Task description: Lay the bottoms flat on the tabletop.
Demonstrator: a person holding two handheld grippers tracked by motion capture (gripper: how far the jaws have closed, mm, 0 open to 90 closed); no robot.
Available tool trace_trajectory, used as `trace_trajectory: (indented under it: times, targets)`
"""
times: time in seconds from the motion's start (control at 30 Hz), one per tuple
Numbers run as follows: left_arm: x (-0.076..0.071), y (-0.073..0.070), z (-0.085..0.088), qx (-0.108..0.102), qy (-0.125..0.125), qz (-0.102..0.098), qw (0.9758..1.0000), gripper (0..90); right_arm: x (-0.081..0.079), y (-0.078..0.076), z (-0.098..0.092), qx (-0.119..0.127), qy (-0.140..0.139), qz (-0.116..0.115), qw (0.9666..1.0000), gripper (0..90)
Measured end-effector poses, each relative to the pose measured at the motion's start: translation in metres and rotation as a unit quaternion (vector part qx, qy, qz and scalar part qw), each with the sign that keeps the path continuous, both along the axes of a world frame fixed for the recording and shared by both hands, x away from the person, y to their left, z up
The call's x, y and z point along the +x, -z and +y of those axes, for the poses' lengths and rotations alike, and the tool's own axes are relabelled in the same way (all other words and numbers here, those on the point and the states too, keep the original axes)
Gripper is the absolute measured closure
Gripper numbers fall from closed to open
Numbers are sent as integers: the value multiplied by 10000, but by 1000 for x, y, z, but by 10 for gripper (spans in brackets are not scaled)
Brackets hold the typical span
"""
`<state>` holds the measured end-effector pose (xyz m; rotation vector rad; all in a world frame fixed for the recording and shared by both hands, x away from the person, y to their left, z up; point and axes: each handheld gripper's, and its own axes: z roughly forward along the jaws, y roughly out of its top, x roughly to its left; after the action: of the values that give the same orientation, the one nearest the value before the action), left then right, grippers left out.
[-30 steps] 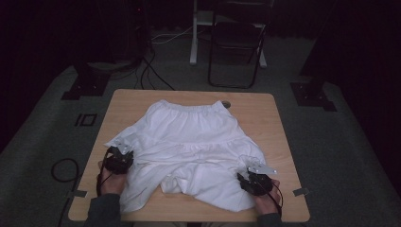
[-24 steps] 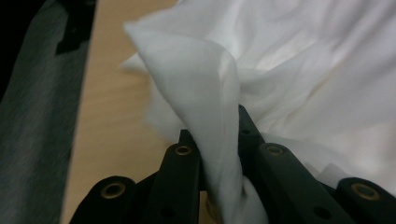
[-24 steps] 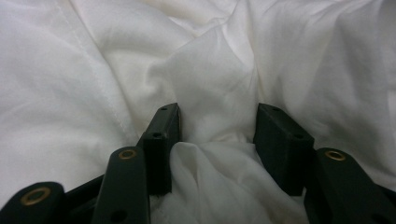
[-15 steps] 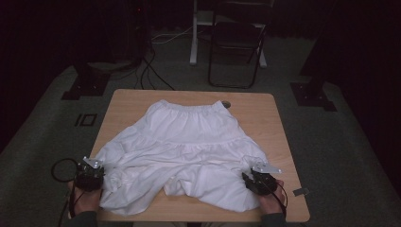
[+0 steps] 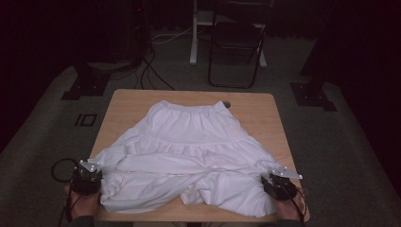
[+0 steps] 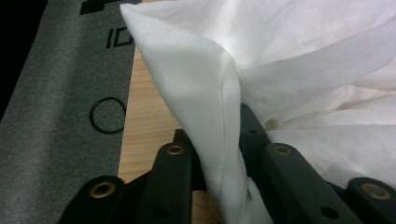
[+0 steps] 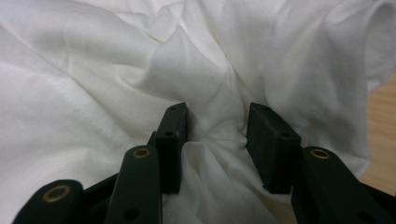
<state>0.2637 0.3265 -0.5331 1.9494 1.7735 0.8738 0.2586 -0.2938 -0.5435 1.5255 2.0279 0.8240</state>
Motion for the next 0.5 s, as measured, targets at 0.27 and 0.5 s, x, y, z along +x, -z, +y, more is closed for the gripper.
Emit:
trace_trajectory:
  times: [0.27,0.5]
  targets:
    - [-11,-33,-6,-202,415,-653,9968,651,1,-12,-3,563,-58,-272,9980,515]
    - [-10,-65,-25,-177,729,-1081,9913,625,9,-43,8,617,-211,-889,9939,514]
